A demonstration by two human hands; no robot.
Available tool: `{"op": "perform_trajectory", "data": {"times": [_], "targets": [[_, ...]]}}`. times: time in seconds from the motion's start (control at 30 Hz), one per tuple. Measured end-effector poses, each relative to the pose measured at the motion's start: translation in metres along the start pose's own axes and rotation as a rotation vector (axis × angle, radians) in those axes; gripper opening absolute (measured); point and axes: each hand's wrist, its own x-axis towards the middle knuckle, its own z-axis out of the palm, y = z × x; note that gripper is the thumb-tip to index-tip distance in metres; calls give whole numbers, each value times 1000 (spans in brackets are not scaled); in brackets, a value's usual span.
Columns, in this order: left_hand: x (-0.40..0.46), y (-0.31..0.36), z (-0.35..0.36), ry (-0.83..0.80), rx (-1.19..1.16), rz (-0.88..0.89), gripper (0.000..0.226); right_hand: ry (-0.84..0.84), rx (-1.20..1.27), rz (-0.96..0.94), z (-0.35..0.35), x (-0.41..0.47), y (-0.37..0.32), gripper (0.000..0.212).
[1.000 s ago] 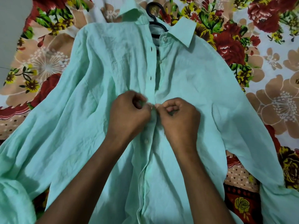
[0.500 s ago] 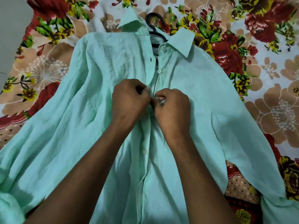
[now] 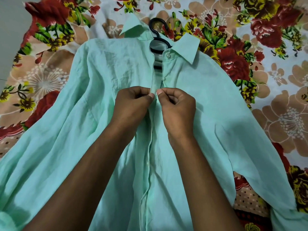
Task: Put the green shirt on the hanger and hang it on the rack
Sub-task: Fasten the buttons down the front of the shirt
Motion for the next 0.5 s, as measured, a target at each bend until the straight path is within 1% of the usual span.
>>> {"op": "perform_trajectory", "data": {"times": [0.07,0.13,0.3,0.37,0.43,0.5], "targets": [[1,-1,0,7,4,12,3,-15,65,53,1,2,2,13],[1,-2,-1,1,25,38,5,-13,91,71,2,3,3,11],[-1,-3,-1,-10,74,85,8,7,112,83,3,4,6,11],[-3,-1,-2,-36,76,92,13,16,106,81,3,4,7,10],[-4,0,-4,-60,67,86,19,5,114,79,2,4,6,8],[-2,1,-7,-67,63,83,17,-23,133,76,0,4,4,8]]}}
